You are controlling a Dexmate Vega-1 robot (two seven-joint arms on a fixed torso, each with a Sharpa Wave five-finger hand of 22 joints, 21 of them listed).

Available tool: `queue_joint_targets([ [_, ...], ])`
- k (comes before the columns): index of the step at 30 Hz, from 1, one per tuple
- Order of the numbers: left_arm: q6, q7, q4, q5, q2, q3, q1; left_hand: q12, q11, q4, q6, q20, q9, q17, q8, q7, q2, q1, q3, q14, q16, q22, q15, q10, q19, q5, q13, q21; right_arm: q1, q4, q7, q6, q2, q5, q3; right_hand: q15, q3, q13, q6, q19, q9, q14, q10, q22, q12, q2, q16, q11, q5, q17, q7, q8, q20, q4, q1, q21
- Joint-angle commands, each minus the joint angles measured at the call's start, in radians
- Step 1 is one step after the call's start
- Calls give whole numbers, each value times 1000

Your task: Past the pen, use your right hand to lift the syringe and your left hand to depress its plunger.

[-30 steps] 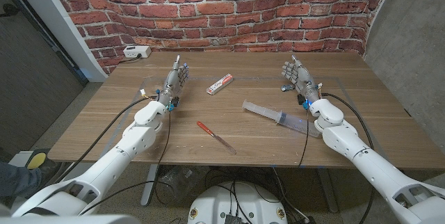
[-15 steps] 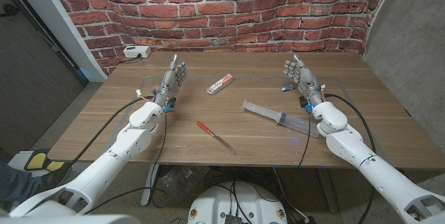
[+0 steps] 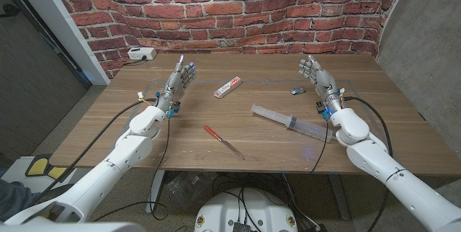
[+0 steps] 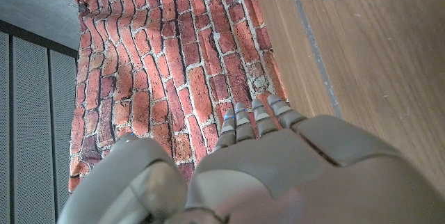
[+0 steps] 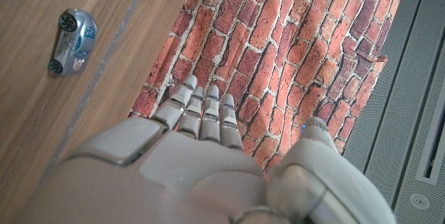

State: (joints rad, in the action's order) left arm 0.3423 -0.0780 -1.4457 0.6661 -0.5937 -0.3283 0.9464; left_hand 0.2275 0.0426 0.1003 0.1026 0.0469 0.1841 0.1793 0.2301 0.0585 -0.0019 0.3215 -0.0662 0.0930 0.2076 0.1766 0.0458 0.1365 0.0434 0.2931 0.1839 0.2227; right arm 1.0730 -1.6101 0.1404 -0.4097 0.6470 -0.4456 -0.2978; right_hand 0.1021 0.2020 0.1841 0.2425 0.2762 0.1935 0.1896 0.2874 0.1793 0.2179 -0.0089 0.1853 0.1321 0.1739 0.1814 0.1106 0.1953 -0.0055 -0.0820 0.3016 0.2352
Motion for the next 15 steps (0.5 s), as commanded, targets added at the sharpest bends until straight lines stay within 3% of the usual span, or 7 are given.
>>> queue_joint_targets([
  [1, 59, 25, -11, -16, 18, 10, 26, 11, -4, -5, 36, 9, 2, 3, 9, -5, 4, 26, -1, 26, 9, 2, -7, 30, 26, 7, 5, 9, 123, -138, 68, 18, 72, 70, 65, -8, 4, 3, -8, 10, 3, 2, 1, 4, -3, -5, -1, -12, 6, 1, -15, -5, 0, -9, 8, -7],
  [10, 71, 21, -29, -31, -4, 16, 41, 15, -7, -17, 58, 11, 3, 2, 9, -5, 18, 56, 7, 64, 12, 2, -12, 66, 69, 5, 5, 17, 210, -247, 147, 66, 99, 174, 108, -11, 8, 3, -4, 11, 2, 2, -9, 4, -7, -2, -2, -17, 6, 0, -31, -2, 2, -16, 19, -9],
  [15, 74, 29, -32, -40, -8, 17, 47, 9, -8, -25, 64, -3, 3, 3, 3, -3, 27, 77, 11, 74, 6, 3, -16, 73, 139, -1, 5, 36, 252, -291, 167, 92, 106, 209, 124, -13, 10, 3, -2, 12, 2, 2, -11, 4, -7, 0, -2, -17, 7, 0, -31, -1, 2, -18, 23, -9],
])
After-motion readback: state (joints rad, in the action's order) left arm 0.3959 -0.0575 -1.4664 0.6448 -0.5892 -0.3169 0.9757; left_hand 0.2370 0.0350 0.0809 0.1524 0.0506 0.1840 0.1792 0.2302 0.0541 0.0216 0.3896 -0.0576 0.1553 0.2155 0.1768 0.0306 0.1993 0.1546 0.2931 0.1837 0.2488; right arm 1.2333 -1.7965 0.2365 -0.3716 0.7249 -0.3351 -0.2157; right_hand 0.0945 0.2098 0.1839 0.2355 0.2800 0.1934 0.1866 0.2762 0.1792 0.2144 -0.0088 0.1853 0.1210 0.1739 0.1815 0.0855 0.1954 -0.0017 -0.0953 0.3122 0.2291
